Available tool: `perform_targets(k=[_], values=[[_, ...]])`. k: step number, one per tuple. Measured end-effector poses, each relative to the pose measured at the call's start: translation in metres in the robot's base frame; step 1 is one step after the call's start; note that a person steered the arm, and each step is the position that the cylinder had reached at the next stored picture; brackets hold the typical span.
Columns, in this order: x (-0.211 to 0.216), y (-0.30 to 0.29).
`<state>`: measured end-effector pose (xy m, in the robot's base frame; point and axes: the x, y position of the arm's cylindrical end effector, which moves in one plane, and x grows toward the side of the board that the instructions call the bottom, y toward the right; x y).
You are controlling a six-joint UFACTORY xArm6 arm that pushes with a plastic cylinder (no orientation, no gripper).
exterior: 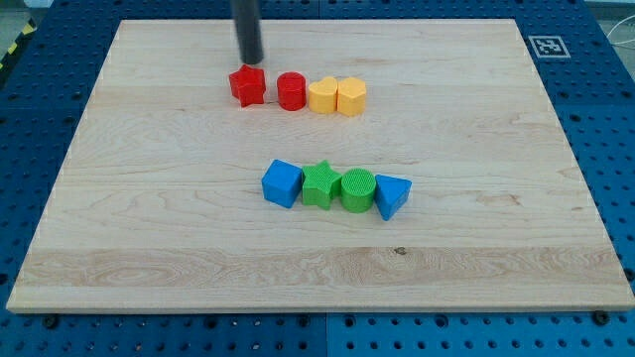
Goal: Move your arm closer to the green circle
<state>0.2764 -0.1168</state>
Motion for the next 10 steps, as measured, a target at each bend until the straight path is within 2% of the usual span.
perform_targets(k=[1,2,3,5,6,8,9,10], values=[[0.014,-0.044],[0.052,-0.070],[0.097,-0.066],[0.217,-0.041],[0.255,-0.005],[0.266,0.121],[0.266,0.154],[0.262,0.155]])
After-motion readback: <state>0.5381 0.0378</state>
